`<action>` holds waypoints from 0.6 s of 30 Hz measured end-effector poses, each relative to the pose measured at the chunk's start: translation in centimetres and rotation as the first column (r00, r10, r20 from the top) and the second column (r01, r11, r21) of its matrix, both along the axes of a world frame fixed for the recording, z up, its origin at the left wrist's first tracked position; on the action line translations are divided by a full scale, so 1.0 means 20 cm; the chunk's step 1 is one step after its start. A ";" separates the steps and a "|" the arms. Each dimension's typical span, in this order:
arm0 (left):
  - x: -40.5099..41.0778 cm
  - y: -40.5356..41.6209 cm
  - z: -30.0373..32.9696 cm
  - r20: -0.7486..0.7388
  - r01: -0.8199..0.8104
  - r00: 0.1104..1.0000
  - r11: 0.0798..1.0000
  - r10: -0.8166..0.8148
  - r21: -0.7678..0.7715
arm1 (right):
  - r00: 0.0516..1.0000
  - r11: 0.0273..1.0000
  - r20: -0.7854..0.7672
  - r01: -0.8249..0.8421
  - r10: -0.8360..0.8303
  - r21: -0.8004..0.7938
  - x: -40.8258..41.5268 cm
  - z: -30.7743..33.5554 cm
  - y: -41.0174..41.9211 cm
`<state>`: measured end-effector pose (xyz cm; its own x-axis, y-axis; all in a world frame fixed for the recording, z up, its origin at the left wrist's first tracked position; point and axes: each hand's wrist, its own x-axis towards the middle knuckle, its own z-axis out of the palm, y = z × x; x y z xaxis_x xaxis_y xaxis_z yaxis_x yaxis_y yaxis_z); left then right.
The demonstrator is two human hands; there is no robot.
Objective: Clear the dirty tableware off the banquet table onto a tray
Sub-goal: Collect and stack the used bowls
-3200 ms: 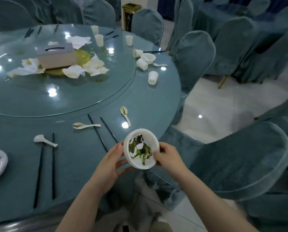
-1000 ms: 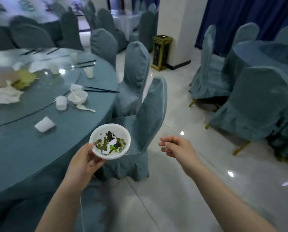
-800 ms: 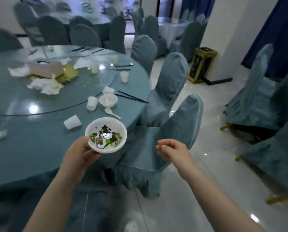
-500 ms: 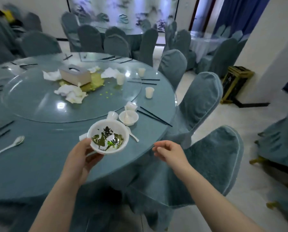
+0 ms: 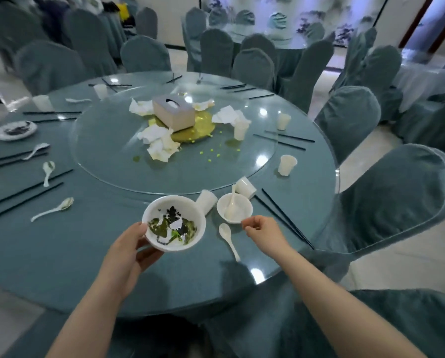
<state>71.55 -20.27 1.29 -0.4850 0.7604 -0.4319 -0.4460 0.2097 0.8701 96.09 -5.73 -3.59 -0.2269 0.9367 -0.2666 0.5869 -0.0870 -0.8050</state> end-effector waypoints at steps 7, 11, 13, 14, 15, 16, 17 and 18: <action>-0.03 0.05 -0.05 -0.039 -0.138 0.990 0.988 0.135 -0.063 | 0.860 0.925 0.392 -0.376 0.327 0.053 -0.21 -0.16 0.46; -0.06 0.02 -0.08 -0.056 -0.211 0.977 0.971 0.206 -0.112 | 0.630 0.747 0.663 -0.646 0.404 0.159 -0.33 -0.24 0.60; -0.07 0.00 -0.10 -0.049 -0.235 0.972 0.962 0.230 -0.137 | 0.460 0.677 0.787 -0.732 0.412 0.074 -0.34 -0.30 0.64; -0.08 -0.01 -0.10 -0.041 -0.249 0.969 0.958 0.245 -0.142 | 0.405 0.672 0.811 -0.740 0.422 0.020 -0.34 -0.33 0.66; -0.09 -0.01 -0.11 -0.037 -0.260 0.966 0.955 0.258 -0.144 | 0.377 0.675 0.820 -0.738 0.430 -0.015 -0.33 -0.36 0.67; -0.09 0.00 -0.12 -0.035 -0.267 0.964 0.952 0.265 -0.146 | 0.391 0.674 0.817 -0.738 0.424 0.004 -0.33 -0.37 0.68; -0.09 0.00 -0.12 -0.037 -0.270 0.963 0.951 0.268 -0.150 | 0.440 0.674 0.799 -0.736 0.409 0.061 -0.33 -0.37 0.67; -0.10 0.00 -0.12 -0.037 -0.273 0.962 0.950 0.270 -0.151 | 0.515 0.677 0.766 -0.722 0.384 0.145 -0.34 -0.37 0.67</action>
